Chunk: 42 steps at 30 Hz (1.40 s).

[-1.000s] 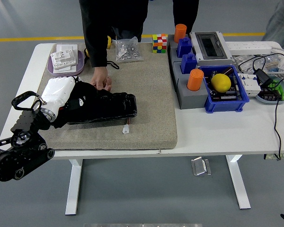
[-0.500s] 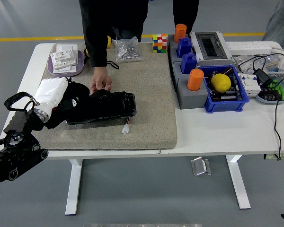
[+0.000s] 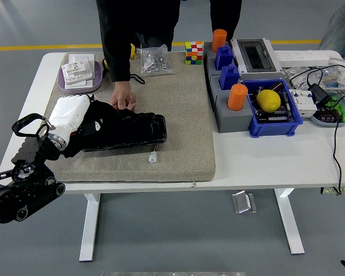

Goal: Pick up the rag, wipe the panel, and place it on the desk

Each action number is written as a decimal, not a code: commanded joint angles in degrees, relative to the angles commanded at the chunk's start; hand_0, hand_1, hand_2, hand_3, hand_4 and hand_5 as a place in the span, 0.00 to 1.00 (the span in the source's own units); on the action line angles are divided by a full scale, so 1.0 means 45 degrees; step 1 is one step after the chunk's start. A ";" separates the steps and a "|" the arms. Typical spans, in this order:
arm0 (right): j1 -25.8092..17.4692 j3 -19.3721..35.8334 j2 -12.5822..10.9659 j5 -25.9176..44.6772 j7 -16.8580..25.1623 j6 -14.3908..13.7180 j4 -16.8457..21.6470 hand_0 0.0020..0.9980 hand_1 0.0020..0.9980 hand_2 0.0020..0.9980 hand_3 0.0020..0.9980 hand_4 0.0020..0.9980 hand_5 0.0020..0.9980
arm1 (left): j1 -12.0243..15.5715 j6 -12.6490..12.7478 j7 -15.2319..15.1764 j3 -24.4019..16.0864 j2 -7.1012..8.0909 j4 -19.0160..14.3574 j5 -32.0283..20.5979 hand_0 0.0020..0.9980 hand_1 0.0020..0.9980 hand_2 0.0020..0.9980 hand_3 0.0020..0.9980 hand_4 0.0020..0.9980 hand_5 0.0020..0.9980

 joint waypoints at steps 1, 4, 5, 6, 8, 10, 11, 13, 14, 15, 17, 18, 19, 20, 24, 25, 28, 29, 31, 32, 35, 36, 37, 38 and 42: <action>-0.0003 -0.0005 0.0002 0.0008 -0.0001 0.0003 -0.0002 0.77 0.61 0.71 0.64 1.00 0.57 | 0.0000 0.0010 -0.0003 -0.0012 -0.0042 -0.0007 -0.0004 0.21 0.09 0.53 0.47 0.15 0.00; 0.0002 -0.0014 0.0002 0.0008 -0.0013 0.0007 -0.0001 0.77 0.61 0.71 0.64 1.00 0.58 | -0.0011 0.0047 -0.0021 0.0012 -0.0177 -0.0029 -0.0026 0.22 0.09 0.52 0.47 0.14 0.00; 0.0007 -0.0015 -0.0002 0.0002 -0.0021 0.0009 -0.0001 0.77 0.61 0.71 0.64 1.00 0.58 | -0.0026 0.0057 -0.0021 0.0067 -0.0224 -0.0035 -0.0043 0.22 0.09 0.52 0.47 0.14 0.00; 0.0011 -0.0011 -0.0001 -0.0005 -0.0024 0.0009 -0.0003 0.77 0.61 0.71 0.64 1.00 0.58 | -0.0039 0.0061 -0.0013 0.0125 -0.0261 -0.0049 -0.0048 0.22 0.09 0.52 0.47 0.14 0.00; 0.0012 -0.0013 0.0006 0.0003 -0.0028 0.0013 -0.0005 0.77 0.61 0.71 0.64 1.00 0.58 | -0.0077 0.0070 -0.0008 0.0252 -0.0346 -0.0084 -0.0079 0.22 0.09 0.52 0.47 0.14 0.00; 0.0022 -0.0017 0.0007 -0.0012 -0.0032 0.0016 -0.0003 0.77 0.61 0.71 0.64 1.00 0.58 | -0.0109 0.0073 0.0008 0.0299 -0.0447 -0.0105 -0.0092 0.22 0.09 0.52 0.46 0.14 0.00; 0.0027 -0.0021 0.0006 -0.0004 -0.0032 0.0017 -0.0003 0.77 0.61 0.71 0.64 1.00 0.58 | -0.0139 0.0076 0.0010 0.0335 -0.0492 -0.0116 -0.0108 0.22 0.09 0.52 0.46 0.14 0.00; 0.0043 -0.0048 0.0002 -0.0009 -0.0039 0.0020 -0.0004 0.77 0.61 0.71 0.64 1.00 0.58 | -0.0224 0.0064 0.0036 0.0448 -0.0575 -0.0120 -0.0139 0.22 0.09 0.52 0.46 0.14 0.00; 0.0057 -0.0060 -0.0002 0.0002 -0.0039 0.0019 -0.0001 0.77 0.61 0.71 0.64 1.00 0.58 | -0.0276 0.0059 0.0055 0.0502 -0.0624 -0.0127 -0.0147 0.22 0.09 0.52 0.46 0.14 0.00; 0.0069 -0.0064 -0.0011 -0.0002 -0.0039 0.0019 0.0004 0.77 0.61 0.71 0.64 1.00 0.58 | -0.0323 0.0057 0.0063 0.0554 -0.0664 -0.0133 -0.0156 0.22 0.09 0.52 0.46 0.14 0.00; 0.0085 -0.0071 -0.0022 -0.0003 -0.0043 0.0021 0.0003 0.77 0.61 0.71 0.64 1.00 0.58 | -0.0404 0.0050 0.0083 0.0656 -0.0743 -0.0138 -0.0176 0.22 0.09 0.52 0.47 0.14 0.00; 0.0095 -0.0077 -0.0035 0.0003 -0.0044 0.0021 0.0007 0.77 0.61 0.71 0.64 1.00 0.58 | -0.0476 0.0042 0.0110 0.0758 -0.0824 -0.0125 -0.0204 0.22 0.09 0.52 0.47 0.14 0.00; 0.0100 -0.0083 -0.0044 0.0007 -0.0045 0.0023 0.0010 0.77 0.61 0.71 0.64 1.00 0.58 | -0.0516 0.0038 0.0123 0.0818 -0.0867 -0.0113 -0.0226 0.22 0.09 0.52 0.47 0.14 0.00; 0.0104 -0.0088 -0.0052 0.0003 -0.0049 0.0024 0.0008 0.77 0.61 0.71 0.64 1.00 0.58 | -0.0563 0.0022 0.0158 0.0897 -0.0924 -0.0093 -0.0234 0.22 0.09 0.52 0.47 0.14 0.00; 0.0137 -0.0152 -0.0082 0.0014 -0.0051 0.0036 0.0007 0.77 0.61 0.71 0.64 1.00 0.58 | -0.0806 -0.0020 0.0246 0.1275 -0.1164 -0.0072 -0.0308 0.22 0.09 0.52 0.47 0.14 0.00; 0.0155 -0.0181 -0.0097 0.0025 -0.0046 0.0037 0.0020 0.77 0.61 0.71 0.64 1.00 0.58 | -0.0876 -0.0037 0.0274 0.1359 -0.1239 -0.0065 -0.0325 0.22 0.09 0.52 0.47 0.14 0.00; 0.0185 -0.0226 -0.0123 0.0031 -0.0045 0.0041 0.0035 0.77 0.61 0.71 0.64 1.00 0.58 | -0.1033 -0.0064 0.0325 0.1513 -0.1369 -0.0074 -0.0347 0.22 0.09 0.53 0.47 0.14 0.00; 0.0188 -0.0249 -0.0136 0.0039 -0.0045 0.0044 0.0041 0.77 0.61 0.71 0.64 1.00 0.58 | -0.1070 -0.0076 0.0346 0.1538 -0.1403 -0.0070 -0.0356 0.22 0.09 0.53 0.47 0.14 0.00; 0.0178 -0.0267 -0.0165 0.0042 -0.0062 0.0061 0.0039 0.77 0.61 0.71 0.64 1.00 0.58 | -0.1186 -0.0094 0.0384 0.1628 -0.1489 -0.0085 -0.0366 0.22 0.09 0.53 0.47 0.14 0.00; 0.0179 -0.0284 -0.0178 0.0047 -0.0069 0.0070 0.0033 0.77 0.61 0.71 0.64 1.00 0.58 | -0.1220 -0.0104 0.0403 0.1647 -0.1517 -0.0090 -0.0363 0.22 0.09 0.53 0.47 0.14 0.00; 0.0193 -0.0311 -0.0228 0.0051 -0.0083 0.0089 0.0038 0.77 0.61 0.71 0.64 1.00 0.57 | -0.1354 -0.0123 0.0457 0.1741 -0.1606 -0.0118 -0.0357 0.21 0.09 0.53 0.47 0.14 0.00; 0.0203 -0.0323 -0.0243 0.0049 -0.0088 0.0093 0.0039 0.77 0.61 0.71 0.64 1.00 0.57 | -0.1415 -0.0128 0.0472 0.1800 -0.1640 -0.0125 -0.0369 0.21 0.09 0.53 0.47 0.14 0.00; 0.0214 -0.0331 -0.0256 0.0046 -0.0087 0.0092 0.0046 0.77 0.61 0.71 0.64 1.00 0.57 | -0.1462 -0.0131 0.0481 0.1844 -0.1674 -0.0121 -0.0378 0.21 0.09 0.53 0.47 0.14 0.00; 0.0225 -0.0335 -0.0265 0.0045 -0.0083 0.0089 0.0055 0.77 0.61 0.71 0.64 1.00 0.57 | -0.1502 -0.0138 0.0495 0.1882 -0.1704 -0.0116 -0.0382 0.21 0.09 0.53 0.47 0.14 0.00; 0.0273 -0.0362 -0.0296 0.0026 -0.0070 0.0083 0.0086 0.77 0.61 0.71 0.64 1.00 0.57 | -0.1710 -0.0169 0.0551 0.2143 -0.1868 -0.0094 -0.0426 0.21 0.09 0.53 0.47 0.14 0.00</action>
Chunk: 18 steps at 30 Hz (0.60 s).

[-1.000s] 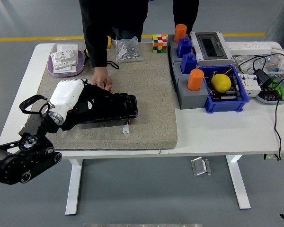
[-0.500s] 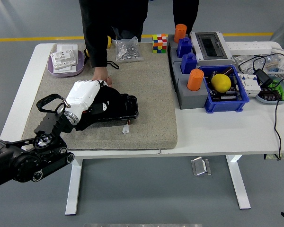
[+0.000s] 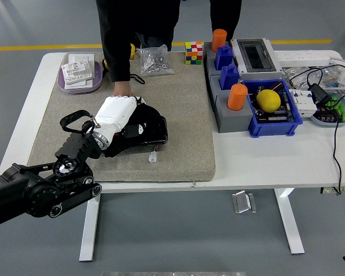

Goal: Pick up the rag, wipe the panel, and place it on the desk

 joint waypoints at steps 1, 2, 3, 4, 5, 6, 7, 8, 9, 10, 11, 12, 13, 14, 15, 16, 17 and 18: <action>0.0003 0.0003 -0.0008 -0.0003 0.0003 0.0001 0.0007 0.77 0.61 0.71 0.64 1.00 0.57 | -0.0051 -0.0003 0.0010 0.0058 -0.0049 -0.0001 -0.0009 0.21 0.09 0.53 0.47 0.14 0.00; 0.0003 0.0005 -0.0014 -0.0002 0.0005 0.0003 0.0011 0.77 0.61 0.71 0.64 1.00 0.57 | -0.0087 -0.0010 0.0023 0.0097 -0.0084 0.0001 -0.0016 0.21 0.09 0.53 0.47 0.14 0.00; 0.0002 -0.0006 -0.0020 -0.0002 0.0004 0.0011 0.0008 0.77 0.61 0.71 0.64 1.00 0.57 | -0.0126 -0.0025 0.0042 0.0146 -0.0116 -0.0005 -0.0022 0.21 0.09 0.53 0.47 0.14 0.00; -0.0001 -0.0012 -0.0028 -0.0007 0.0003 0.0017 0.0009 0.77 0.61 0.71 0.64 1.00 0.57 | -0.0171 -0.0039 0.0065 0.0214 -0.0160 -0.0018 -0.0019 0.21 0.09 0.53 0.47 0.14 0.00; -0.0011 -0.0005 -0.0034 -0.0006 0.0004 0.0021 0.0009 0.77 0.61 0.71 0.64 1.00 0.57 | -0.0213 -0.0068 0.0103 0.0290 -0.0198 -0.0034 -0.0012 0.21 0.09 0.53 0.47 0.14 0.00; -0.0021 -0.0004 -0.0038 -0.0007 0.0001 0.0028 0.0008 0.77 0.61 0.71 0.64 1.00 0.57 | -0.0242 -0.0082 0.0123 0.0354 -0.0231 -0.0044 -0.0012 0.21 0.09 0.53 0.47 0.14 0.00; -0.0026 -0.0006 -0.0041 -0.0012 -0.0003 0.0033 0.0006 0.77 0.61 0.71 0.64 1.00 0.57 | -0.0253 -0.0079 0.0123 0.0387 -0.0250 -0.0045 -0.0021 0.21 0.09 0.53 0.47 0.14 0.00; -0.0046 -0.0004 -0.0046 -0.0008 0.0000 0.0038 0.0011 0.77 0.61 0.71 0.64 1.00 0.57 | -0.0287 -0.0088 0.0133 0.0492 -0.0300 -0.0030 -0.0045 0.21 0.09 0.53 0.47 0.14 0.00; -0.0056 -0.0005 -0.0044 -0.0011 -0.0002 0.0043 0.0010 0.77 0.61 0.71 0.64 1.00 0.57 | -0.0310 -0.0089 0.0135 0.0568 -0.0329 -0.0021 -0.0066 0.21 0.09 0.53 0.47 0.14 0.00; -0.0061 -0.0010 -0.0043 -0.0017 -0.0006 0.0046 0.0006 0.77 0.60 0.71 0.64 1.00 0.57 | -0.0330 -0.0088 0.0136 0.0646 -0.0361 -0.0011 -0.0089 0.21 0.09 0.53 0.47 0.14 0.00; -0.0062 -0.0016 -0.0043 -0.0023 -0.0008 0.0047 0.0002 0.77 0.60 0.71 0.64 1.00 0.57 | -0.0346 -0.0095 0.0142 0.0705 -0.0388 -0.0008 -0.0105 0.21 0.09 0.53 0.47 0.14 0.00; -0.0055 -0.0009 -0.0042 -0.0024 -0.0004 0.0045 0.0004 0.77 0.60 0.71 0.64 1.00 0.57 | -0.0367 -0.0099 0.0146 0.0793 -0.0422 -0.0024 -0.0115 0.21 0.09 0.53 0.47 0.14 0.00; -0.0049 -0.0007 -0.0040 -0.0028 -0.0004 0.0044 0.0002 0.77 0.60 0.71 0.64 1.00 0.57 | -0.0375 -0.0093 0.0140 0.0834 -0.0438 -0.0033 -0.0126 0.21 0.09 0.53 0.47 0.14 0.00; -0.0040 -0.0005 -0.0040 -0.0037 -0.0004 0.0039 -0.0002 0.77 0.60 0.71 0.64 1.00 0.57 | -0.0395 -0.0095 0.0150 0.0929 -0.0465 -0.0057 -0.0141 0.21 0.09 0.53 0.47 0.14 0.00; -0.0030 -0.0007 -0.0041 -0.0042 -0.0002 0.0034 -0.0003 0.77 0.60 0.71 0.64 1.00 0.57 | -0.0411 -0.0096 0.0156 0.1001 -0.0482 -0.0076 -0.0152 0.21 0.09 0.53 0.47 0.14 0.00; -0.0020 -0.0010 -0.0041 -0.0047 -0.0001 0.0029 -0.0003 0.77 0.61 0.71 0.64 1.00 0.57 | -0.0420 -0.0091 0.0158 0.1058 -0.0499 -0.0093 -0.0153 0.21 0.09 0.53 0.47 0.14 0.00; -0.0013 -0.0012 -0.0040 -0.0052 -0.0002 0.0026 -0.0003 0.77 0.61 0.71 0.64 1.00 0.57 | -0.0421 -0.0088 0.0157 0.1079 -0.0507 -0.0099 -0.0148 0.21 0.09 0.53 0.47 0.14 0.00; -0.0009 -0.0021 -0.0040 -0.0051 -0.0001 0.0023 -0.0004 0.77 0.61 0.71 0.64 1.00 0.57 | -0.0423 -0.0096 0.0172 0.1115 -0.0522 -0.0110 -0.0155 0.21 0.09 0.53 0.47 0.14 0.00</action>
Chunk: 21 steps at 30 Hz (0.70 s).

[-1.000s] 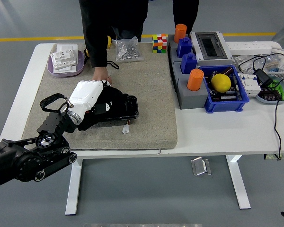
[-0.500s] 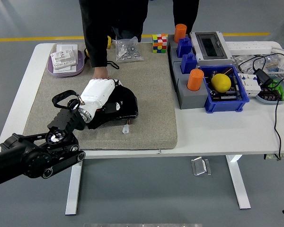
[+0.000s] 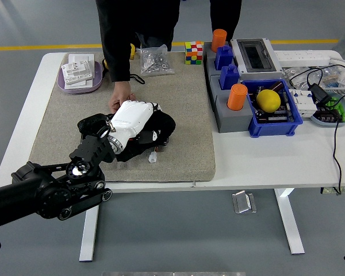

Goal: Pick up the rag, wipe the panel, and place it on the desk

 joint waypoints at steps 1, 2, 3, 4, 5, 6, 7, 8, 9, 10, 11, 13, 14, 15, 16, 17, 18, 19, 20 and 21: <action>0.0004 -0.0016 -0.0003 0.0002 -0.0002 0.0001 0.0002 0.77 0.61 0.71 0.64 1.00 0.57 | 0.0006 0.0009 -0.0005 0.0006 -0.0007 -0.0009 -0.0003 0.21 0.09 0.53 0.47 0.14 0.00; 0.0003 -0.0017 -0.0004 -0.0004 -0.0002 0.0002 0.0004 0.77 0.61 0.71 0.64 1.00 0.57 | 0.0014 0.0016 -0.0010 0.0000 -0.0009 -0.0016 -0.0016 0.21 0.09 0.53 0.47 0.14 0.00; -0.0005 -0.0008 -0.0003 -0.0004 -0.0001 0.0002 0.0003 0.77 0.61 0.71 0.64 1.00 0.57 | 0.0019 0.0019 -0.0011 -0.0004 -0.0008 -0.0023 -0.0018 0.21 0.09 0.53 0.47 0.14 0.00; -0.0023 -0.0014 -0.0001 0.0009 -0.0004 0.0008 -0.0002 0.77 0.61 0.71 0.64 1.00 0.57 | 0.0024 0.0028 -0.0014 -0.0004 -0.0003 -0.0033 -0.0015 0.21 0.09 0.53 0.47 0.14 0.00; -0.0031 -0.0023 -0.0002 0.0005 -0.0009 0.0012 -0.0005 0.77 0.61 0.71 0.64 1.00 0.57 | 0.0030 0.0033 -0.0015 -0.0010 -0.0001 -0.0037 -0.0007 0.21 0.09 0.53 0.47 0.14 0.00; -0.0042 -0.0018 0.0000 0.0001 -0.0010 0.0013 -0.0010 0.77 0.61 0.71 0.64 1.00 0.57 | 0.0037 0.0032 -0.0013 -0.0014 0.0000 -0.0044 -0.0010 0.21 0.09 0.53 0.47 0.14 0.00; -0.0057 -0.0014 0.0002 0.0016 -0.0010 0.0016 -0.0018 0.77 0.61 0.71 0.64 1.00 0.57 | 0.0041 0.0034 -0.0010 -0.0017 -0.0003 -0.0055 0.0007 0.21 0.09 0.53 0.47 0.14 0.00; -0.0067 -0.0027 -0.0001 0.0020 -0.0017 0.0022 -0.0024 0.77 0.61 0.71 0.64 1.00 0.57 | 0.0046 0.0049 -0.0016 -0.0046 -0.0011 -0.0089 0.0027 0.21 0.09 0.53 0.47 0.14 0.00; -0.0070 -0.0034 -0.0003 0.0017 -0.0020 0.0024 -0.0027 0.77 0.61 0.71 0.64 1.00 0.57 | 0.0054 0.0058 -0.0020 -0.0085 -0.0021 -0.0111 0.0044 0.21 0.09 0.53 0.47 0.14 0.00; -0.0073 -0.0034 -0.0002 0.0026 -0.0018 0.0024 -0.0030 0.77 0.60 0.71 0.64 1.00 0.57 | 0.0065 0.0066 -0.0023 -0.0130 -0.0036 -0.0117 0.0049 0.21 0.09 0.53 0.47 0.14 0.00; -0.0076 -0.0023 0.0008 0.0023 -0.0015 0.0018 -0.0032 0.77 0.60 0.71 0.64 1.00 0.57 | 0.0082 0.0075 -0.0030 -0.0193 -0.0047 -0.0107 0.0060 0.21 0.09 0.53 0.47 0.14 0.00; -0.0077 -0.0005 0.0029 0.0015 -0.0009 0.0013 -0.0031 0.77 0.60 0.71 0.64 1.00 0.57 | 0.0107 0.0076 -0.0031 -0.0261 -0.0039 -0.0079 0.0060 0.21 0.09 0.53 0.47 0.14 0.00; -0.0080 0.0017 0.0040 0.0014 -0.0002 0.0008 -0.0031 0.77 0.60 0.71 0.64 1.00 0.57 | 0.0116 0.0079 -0.0034 -0.0265 -0.0018 -0.0070 0.0068 0.21 0.09 0.53 0.47 0.14 0.00; -0.0086 0.0037 0.0053 0.0009 -0.0003 0.0006 -0.0036 0.77 0.60 0.71 0.64 1.00 0.57 | 0.0132 0.0081 -0.0045 -0.0249 0.0024 -0.0065 0.0055 0.21 0.09 0.53 0.47 0.14 0.00; -0.0092 0.0063 0.0062 -0.0006 0.0000 0.0004 -0.0036 0.77 0.60 0.71 0.64 1.00 0.57 | 0.0155 0.0078 -0.0053 -0.0241 0.0071 -0.0049 0.0052 0.22 0.09 0.53 0.47 0.14 0.00; -0.0099 0.0084 0.0069 -0.0008 0.0003 0.0000 -0.0041 0.77 0.60 0.71 0.64 1.00 0.57 | 0.0192 0.0078 -0.0064 -0.0263 0.0115 -0.0027 0.0054 0.22 0.09 0.53 0.47 0.14 0.00; -0.0104 0.0094 0.0072 -0.0007 0.0005 -0.0002 -0.0044 0.77 0.60 0.71 0.64 1.00 0.57 | 0.0222 0.0079 -0.0073 -0.0287 0.0142 -0.0007 0.0052 0.22 0.09 0.53 0.47 0.14 0.00; -0.0110 0.0123 0.0065 -0.0024 0.0004 -0.0006 -0.0044 0.77 0.60 0.71 0.64 1.00 0.57 | 0.0273 0.0077 -0.0099 -0.0340 0.0205 0.0049 0.0020 0.22 0.09 0.53 0.47 0.14 0.00; -0.0120 0.0160 0.0053 -0.0033 0.0008 -0.0009 -0.0042 0.77 0.60 0.71 0.64 1.00 0.57 | 0.0278 0.0092 -0.0141 -0.0345 0.0281 0.0061 -0.0016 0.22 0.09 0.53 0.47 0.14 0.00; -0.0132 0.0190 0.0047 -0.0035 0.0007 -0.0010 -0.0049 0.77 0.60 0.71 0.64 1.00 0.57 | 0.0271 0.0106 -0.0181 -0.0327 0.0357 0.0061 -0.0030 0.22 0.09 0.53 0.47 0.14 0.00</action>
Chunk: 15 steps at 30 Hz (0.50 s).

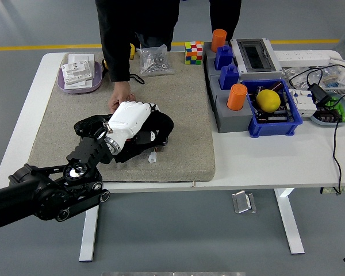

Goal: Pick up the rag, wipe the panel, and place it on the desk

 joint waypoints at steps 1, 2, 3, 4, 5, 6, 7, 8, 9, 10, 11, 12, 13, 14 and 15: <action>-0.0003 0.0009 -0.0005 -0.0004 -0.0001 0.0000 -0.0005 0.77 0.60 0.71 0.64 1.00 0.57 | -0.0005 -0.0009 -0.0006 0.0012 0.0048 0.0005 -0.0002 0.22 0.09 0.53 0.47 0.14 0.00; -0.0010 0.0014 -0.0011 -0.0009 -0.0002 0.0003 -0.0005 0.77 0.60 0.71 0.64 1.00 0.57 | -0.0001 -0.0020 -0.0012 0.0017 0.0128 0.0016 0.0003 0.22 0.09 0.53 0.47 0.14 0.00; -0.0022 0.0030 -0.0012 -0.0012 0.0000 0.0005 -0.0005 0.77 0.60 0.71 0.64 1.00 0.57 | 0.0017 -0.0024 -0.0024 0.0003 0.0204 0.0020 0.0023 0.22 0.09 0.53 0.47 0.14 0.00; -0.0036 0.0054 -0.0012 -0.0018 0.0004 0.0001 -0.0007 0.77 0.60 0.71 0.64 1.00 0.57 | 0.0051 -0.0026 -0.0037 -0.0036 0.0287 0.0008 0.0053 0.22 0.09 0.53 0.47 0.14 0.00; -0.0044 0.0068 -0.0015 -0.0022 0.0008 0.0003 -0.0004 0.77 0.60 0.71 0.64 1.00 0.57 | 0.0095 -0.0026 -0.0045 -0.0096 0.0364 0.0009 0.0097 0.22 0.09 0.53 0.47 0.14 0.00; -0.0050 0.0085 -0.0016 -0.0035 0.0011 0.0006 -0.0003 0.77 0.60 0.71 0.64 1.00 0.57 | 0.0126 -0.0037 -0.0039 -0.0141 0.0424 0.0011 0.0131 0.22 0.09 0.53 0.47 0.14 0.00; -0.0057 0.0103 -0.0014 -0.0038 0.0015 0.0004 -0.0008 0.77 0.60 0.71 0.64 1.00 0.57 | 0.0153 -0.0040 -0.0046 -0.0179 0.0484 0.0011 0.0152 0.21 0.09 0.52 0.47 0.14 0.00; -0.0062 0.0112 -0.0011 -0.0034 0.0019 0.0002 -0.0013 0.77 0.60 0.71 0.64 1.00 0.57 | 0.0166 -0.0035 -0.0057 -0.0196 0.0513 0.0013 0.0161 0.21 0.09 0.52 0.47 0.14 0.00; -0.0073 0.0137 -0.0008 -0.0051 0.0021 0.0009 -0.0010 0.77 0.60 0.71 0.64 1.00 0.57 | 0.0216 -0.0038 -0.0060 -0.0269 0.0569 0.0017 0.0191 0.21 0.09 0.52 0.47 0.14 0.00; -0.0083 0.0169 0.0000 -0.0062 0.0026 0.0007 -0.0016 0.77 0.60 0.71 0.64 1.00 0.57 | 0.0251 -0.0034 -0.0072 -0.0312 0.0622 -0.0001 0.0207 0.21 0.09 0.52 0.47 0.14 0.00; -0.0093 0.0187 0.0001 -0.0062 0.0030 0.0009 -0.0018 0.77 0.60 0.71 0.64 1.00 0.57 | 0.0280 -0.0020 -0.0094 -0.0340 0.0663 -0.0020 0.0223 0.21 0.09 0.52 0.47 0.14 0.00; -0.0102 0.0197 0.0002 -0.0066 0.0031 0.0013 -0.0018 0.77 0.60 0.71 0.64 1.00 0.57 | 0.0313 -0.0015 -0.0106 -0.0366 0.0696 -0.0033 0.0232 0.21 0.09 0.52 0.47 0.14 0.00; -0.0113 0.0223 0.0005 -0.0077 0.0031 0.0014 -0.0021 0.77 0.61 0.71 0.64 1.00 0.57 | 0.0363 -0.0024 -0.0102 -0.0402 0.0740 -0.0040 0.0253 0.22 0.09 0.53 0.47 0.14 0.00; -0.0124 0.0249 0.0009 -0.0075 0.0036 0.0014 -0.0027 0.77 0.61 0.71 0.64 1.00 0.57 | 0.0414 -0.0014 -0.0119 -0.0440 0.0801 -0.0055 0.0272 0.22 0.09 0.53 0.47 0.14 0.00; -0.0133 0.0265 0.0010 -0.0077 0.0037 0.0014 -0.0026 0.77 0.61 0.71 0.64 1.00 0.57 | 0.0448 -0.0004 -0.0135 -0.0457 0.0850 -0.0065 0.0284 0.22 0.09 0.53 0.47 0.14 0.00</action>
